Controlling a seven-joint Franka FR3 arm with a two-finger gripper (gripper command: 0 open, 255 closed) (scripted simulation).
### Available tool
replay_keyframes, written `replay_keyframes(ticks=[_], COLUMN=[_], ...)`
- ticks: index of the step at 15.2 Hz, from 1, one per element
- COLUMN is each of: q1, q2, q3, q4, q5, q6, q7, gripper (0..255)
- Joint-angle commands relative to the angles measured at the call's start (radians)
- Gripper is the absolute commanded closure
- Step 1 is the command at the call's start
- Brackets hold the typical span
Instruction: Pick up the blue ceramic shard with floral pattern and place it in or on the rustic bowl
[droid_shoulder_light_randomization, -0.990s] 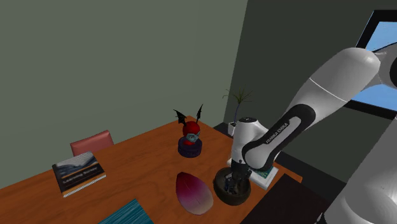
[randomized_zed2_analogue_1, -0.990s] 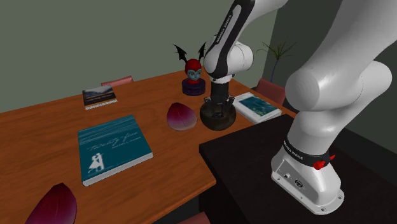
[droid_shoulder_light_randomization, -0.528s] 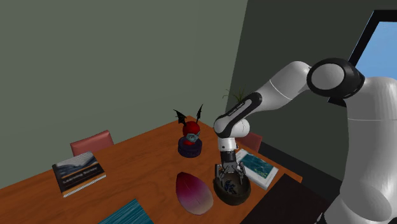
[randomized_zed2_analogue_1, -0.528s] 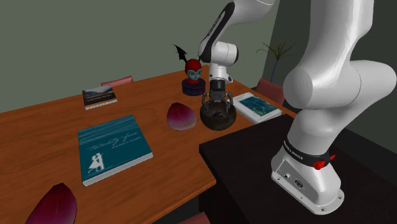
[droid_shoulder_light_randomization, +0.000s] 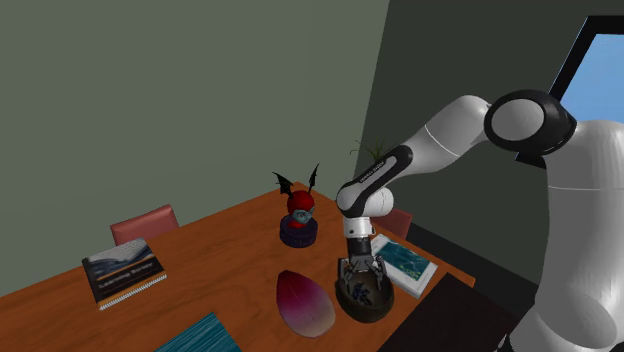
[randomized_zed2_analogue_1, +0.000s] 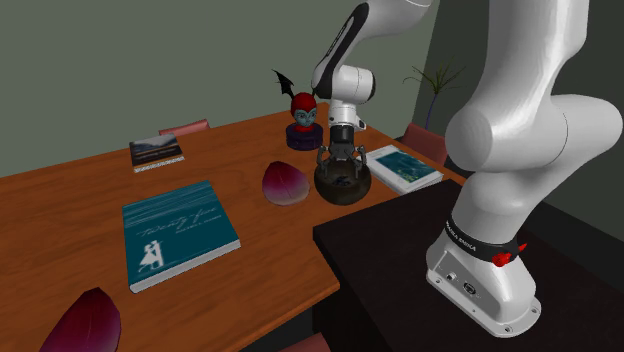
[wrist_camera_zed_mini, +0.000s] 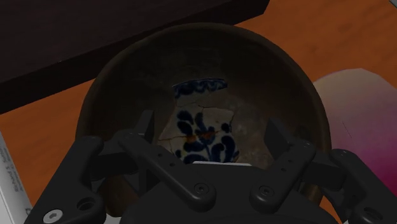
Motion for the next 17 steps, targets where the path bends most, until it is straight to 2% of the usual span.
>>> replay_keyframes(ticks=[1, 4, 5, 13, 17], q1=[0.008, 0.011, 0.011, 0.014, 0.013], q2=[0.056, 0.056, 0.048, 0.08, 0.014], q3=[0.002, -0.001, 0.0, -0.004, -0.002], q4=[-0.022, -0.022, -0.023, -0.018, -0.032], q5=[0.007, 0.008, 0.01, 0.004, 0.018], q6=[0.029, 0.029, 0.021, 0.048, -0.003], q7=[-0.004, -0.006, -0.004, -0.009, -0.005], gripper=[0, 0, 255, 255, 255])
